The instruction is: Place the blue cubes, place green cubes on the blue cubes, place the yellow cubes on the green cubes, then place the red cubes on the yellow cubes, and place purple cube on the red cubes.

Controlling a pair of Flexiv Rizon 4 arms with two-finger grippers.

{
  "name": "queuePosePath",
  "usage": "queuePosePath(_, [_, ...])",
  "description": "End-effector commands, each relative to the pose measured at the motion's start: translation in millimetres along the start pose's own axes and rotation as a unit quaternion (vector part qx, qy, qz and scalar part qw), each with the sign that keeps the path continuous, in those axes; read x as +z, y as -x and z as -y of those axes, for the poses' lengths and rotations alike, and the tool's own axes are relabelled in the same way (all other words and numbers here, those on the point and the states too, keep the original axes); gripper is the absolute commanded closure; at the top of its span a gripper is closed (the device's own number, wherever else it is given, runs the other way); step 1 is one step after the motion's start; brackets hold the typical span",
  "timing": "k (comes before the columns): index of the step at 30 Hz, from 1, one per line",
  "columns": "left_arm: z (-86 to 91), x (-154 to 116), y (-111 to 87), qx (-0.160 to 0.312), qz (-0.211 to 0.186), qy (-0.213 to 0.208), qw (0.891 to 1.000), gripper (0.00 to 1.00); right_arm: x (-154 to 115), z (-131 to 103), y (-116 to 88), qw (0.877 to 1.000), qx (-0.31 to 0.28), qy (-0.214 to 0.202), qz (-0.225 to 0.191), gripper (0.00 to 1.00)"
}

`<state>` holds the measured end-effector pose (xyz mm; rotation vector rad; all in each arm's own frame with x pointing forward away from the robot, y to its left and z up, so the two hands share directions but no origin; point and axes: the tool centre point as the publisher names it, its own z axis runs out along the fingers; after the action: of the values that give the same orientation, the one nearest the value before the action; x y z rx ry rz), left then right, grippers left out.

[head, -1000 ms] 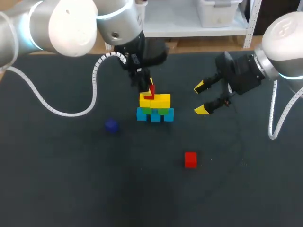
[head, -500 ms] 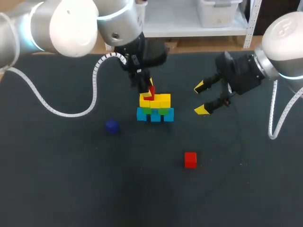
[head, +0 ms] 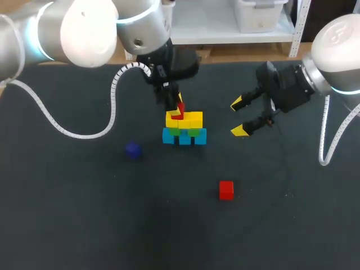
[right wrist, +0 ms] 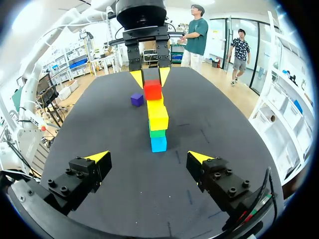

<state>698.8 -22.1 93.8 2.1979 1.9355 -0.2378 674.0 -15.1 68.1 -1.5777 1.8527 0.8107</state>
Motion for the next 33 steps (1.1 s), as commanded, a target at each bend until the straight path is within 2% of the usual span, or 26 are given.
queuePosePath(1, [-2.8,0,-0.1,0.001,-0.001,-0.004,1.000,0.77,0,0,0,1.000,-0.001,0.000,0.001,0.00])
queuePosePath(8, [-2.9,1,-0.5,0.000,-0.002,-0.004,1.000,0.62,0,0,0,1.000,-0.001,0.000,0.001,0.00])
queuePosePath(17, [-3.5,1,-0.6,0.000,-0.002,-0.003,1.000,0.54,0,0,0,1.000,-0.001,0.000,0.001,0.00])
queuePosePath(25, [-3.1,-1,-1.2,-0.002,-0.001,-0.001,1.000,0.51,0,0,0,1.000,-0.001,0.000,0.001,0.00])
queuePosePath(26, [-2.8,-1,-1.3,-0.002,-0.001,-0.001,1.000,0.49,0,0,0,1.000,-0.001,0.000,0.001,0.00])
queuePosePath(27, [-2.3,-3,-1.2,-0.002,-0.001,0.000,1.000,0.30,0,0,0,1.000,-0.001,0.000,0.001,0.00])
queuePosePath(29, [-1.2,-6,-0.8,-0.002,-0.001,0.003,1.000,0.04,0,0,0,1.000,-0.001,0.000,0.001,0.00])
queuePosePath(30, [-0.6,-9,-0.7,-0.001,-0.001,0.005,1.000,0.00,0,0,0,1.000,-0.001,0.000,0.001,0.00])
queuePosePath(33, [2.0,-18,-0.8,-0.001,0.003,0.014,1.000,0.00,0,0,0,1.000,-0.001,0.000,0.001,0.00])
